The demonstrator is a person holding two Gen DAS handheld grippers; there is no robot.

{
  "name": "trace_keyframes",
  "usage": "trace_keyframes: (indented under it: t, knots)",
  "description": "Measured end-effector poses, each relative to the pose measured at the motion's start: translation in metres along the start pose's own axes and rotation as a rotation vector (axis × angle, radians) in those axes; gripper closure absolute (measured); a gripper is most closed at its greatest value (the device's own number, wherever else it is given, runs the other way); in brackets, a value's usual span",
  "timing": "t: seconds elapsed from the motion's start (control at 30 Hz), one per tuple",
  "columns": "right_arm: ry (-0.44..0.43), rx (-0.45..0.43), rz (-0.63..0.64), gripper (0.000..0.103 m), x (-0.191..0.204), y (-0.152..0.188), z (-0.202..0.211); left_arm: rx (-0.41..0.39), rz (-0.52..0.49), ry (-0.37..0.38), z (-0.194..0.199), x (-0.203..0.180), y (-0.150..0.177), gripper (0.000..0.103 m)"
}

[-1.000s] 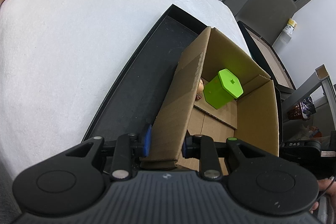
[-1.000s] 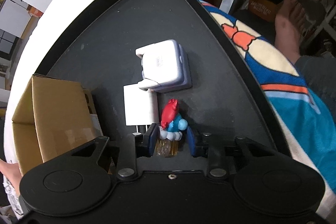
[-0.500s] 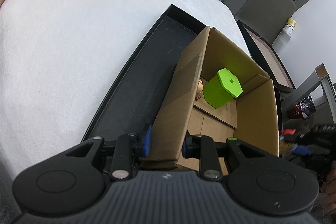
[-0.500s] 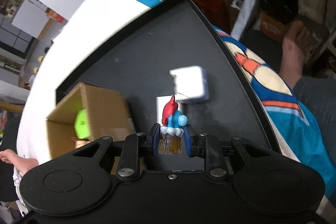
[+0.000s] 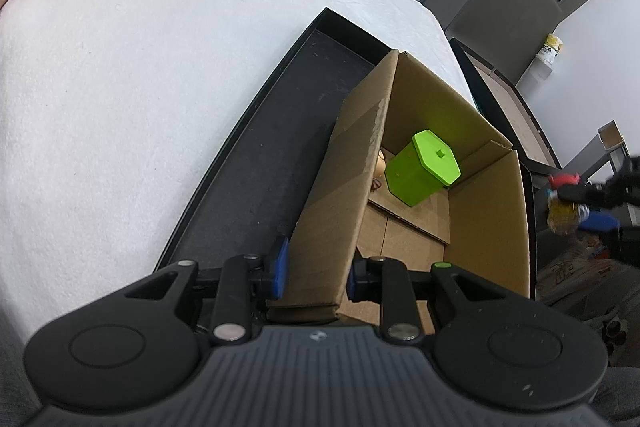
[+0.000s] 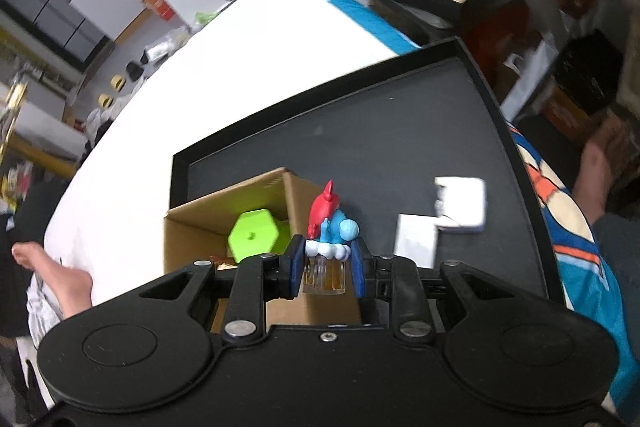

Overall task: Organize rigid objects
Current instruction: 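Grasp the red-and-blue figure with the right gripper and lift toward the box, then lower the red-and-blue figure into the box and open the right gripper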

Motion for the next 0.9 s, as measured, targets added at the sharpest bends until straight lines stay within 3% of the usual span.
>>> trace_keyframes:
  t: [0.4,0.77,0.9]
  knots:
    - [0.025,0.049,0.148,0.078,0.048,-0.015,-0.028,0.004,0.001,0.002,0.0,0.001,-0.001,0.078]
    - [0.044,0.041,0.159,0.072,0.052,-0.016,-0.023,0.005,0.009,0.008,-0.001,0.002,0.0,0.075]
    - [0.026,0.052,0.126,0.064,0.044,-0.009,-0.015,0.002,0.001,0.006,0.001,0.002,0.001,0.075]
Point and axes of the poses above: each gripper's, at about its wrist camera, not at the fingertips, and z roughly against the way its jaws point, x to its left, y to its underside, the point moved 4 cm from there along -z, roughly the way its jaws point, and after that the axes turned 15 degrees about z, right-handed, at the moved point
